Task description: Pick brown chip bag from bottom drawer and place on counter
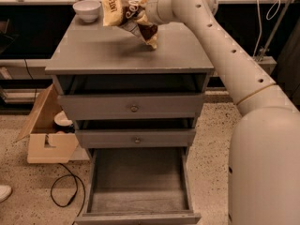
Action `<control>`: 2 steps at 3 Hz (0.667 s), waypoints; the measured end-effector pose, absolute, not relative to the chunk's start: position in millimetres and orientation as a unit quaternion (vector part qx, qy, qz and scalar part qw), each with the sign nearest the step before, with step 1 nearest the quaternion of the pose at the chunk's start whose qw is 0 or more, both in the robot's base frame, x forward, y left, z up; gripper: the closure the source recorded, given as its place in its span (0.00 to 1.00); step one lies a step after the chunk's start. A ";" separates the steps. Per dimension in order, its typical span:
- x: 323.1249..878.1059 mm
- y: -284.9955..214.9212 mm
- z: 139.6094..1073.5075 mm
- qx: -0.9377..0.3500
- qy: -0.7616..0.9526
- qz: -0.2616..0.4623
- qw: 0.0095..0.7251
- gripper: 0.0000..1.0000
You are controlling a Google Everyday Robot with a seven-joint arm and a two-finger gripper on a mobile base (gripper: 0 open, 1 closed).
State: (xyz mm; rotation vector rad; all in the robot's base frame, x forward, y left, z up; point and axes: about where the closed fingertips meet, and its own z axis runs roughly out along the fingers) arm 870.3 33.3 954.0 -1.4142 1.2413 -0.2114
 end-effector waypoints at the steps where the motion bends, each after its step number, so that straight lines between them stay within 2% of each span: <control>1: 870.5 33.7 955.3 -0.606 0.532 -0.091 0.585 0.76; 2: 870.5 33.7 955.3 -0.606 0.532 -0.091 0.585 0.53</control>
Offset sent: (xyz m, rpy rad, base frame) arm 0.0002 0.0003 0.0014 0.0014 -0.0018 -0.0001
